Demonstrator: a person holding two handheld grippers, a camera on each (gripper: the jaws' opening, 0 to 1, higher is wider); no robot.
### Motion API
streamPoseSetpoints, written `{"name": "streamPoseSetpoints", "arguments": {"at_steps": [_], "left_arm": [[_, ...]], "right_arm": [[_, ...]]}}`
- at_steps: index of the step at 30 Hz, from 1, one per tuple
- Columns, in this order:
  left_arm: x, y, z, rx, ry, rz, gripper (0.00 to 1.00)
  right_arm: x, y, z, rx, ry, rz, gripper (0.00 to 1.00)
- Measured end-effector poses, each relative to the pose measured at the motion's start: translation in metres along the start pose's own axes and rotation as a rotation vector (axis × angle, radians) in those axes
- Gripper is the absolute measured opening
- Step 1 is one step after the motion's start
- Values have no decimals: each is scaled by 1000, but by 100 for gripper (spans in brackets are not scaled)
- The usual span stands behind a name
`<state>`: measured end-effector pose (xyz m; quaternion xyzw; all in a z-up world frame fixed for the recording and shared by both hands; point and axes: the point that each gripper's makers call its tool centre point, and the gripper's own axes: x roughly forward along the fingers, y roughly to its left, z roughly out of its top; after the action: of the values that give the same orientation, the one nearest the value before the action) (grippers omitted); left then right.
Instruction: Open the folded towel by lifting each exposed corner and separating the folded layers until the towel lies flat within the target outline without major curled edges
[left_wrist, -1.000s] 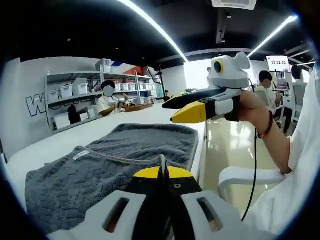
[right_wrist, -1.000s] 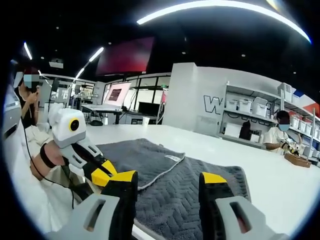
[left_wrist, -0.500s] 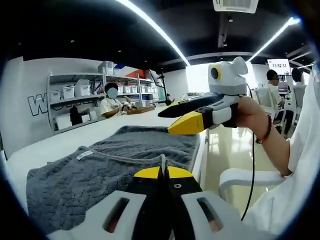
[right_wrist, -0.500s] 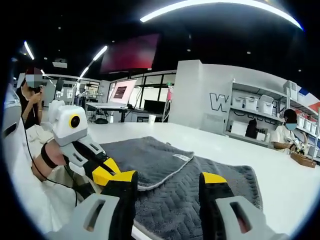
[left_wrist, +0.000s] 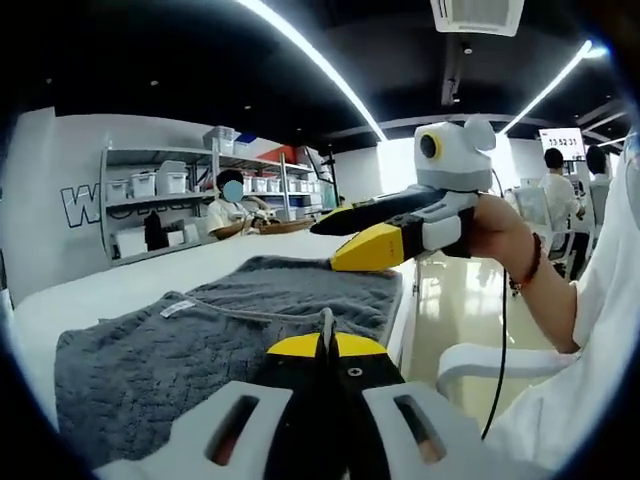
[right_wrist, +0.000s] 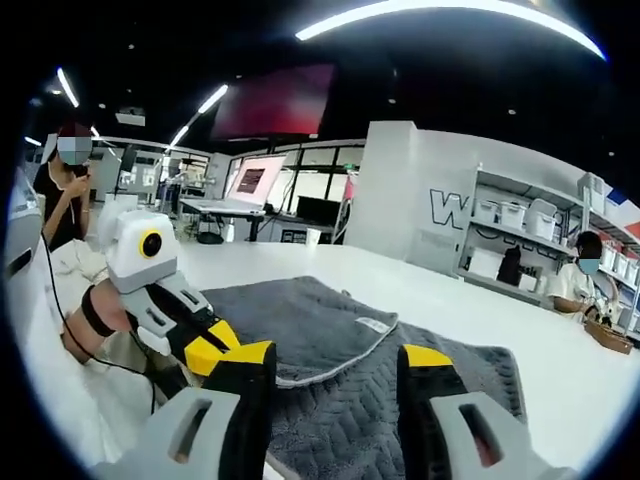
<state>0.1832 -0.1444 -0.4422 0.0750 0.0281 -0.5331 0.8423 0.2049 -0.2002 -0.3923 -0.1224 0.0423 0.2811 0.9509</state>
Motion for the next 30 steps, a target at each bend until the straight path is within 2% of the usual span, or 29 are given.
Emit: {"name": "streamPoseSetpoints", "arguments": {"at_steps": [4,14,30], "left_arm": [[-1,0,0,-24,-8,-12,2],[-7,8,8,-34,-51,20,2],[-9,9,7,-26,-62,21,2]], "right_arm": [[3,-3,6,6,-4,-15,43],[12,-5,8,3,-3,-7,42],[33,-18,10,19,14,-1,41]]}}
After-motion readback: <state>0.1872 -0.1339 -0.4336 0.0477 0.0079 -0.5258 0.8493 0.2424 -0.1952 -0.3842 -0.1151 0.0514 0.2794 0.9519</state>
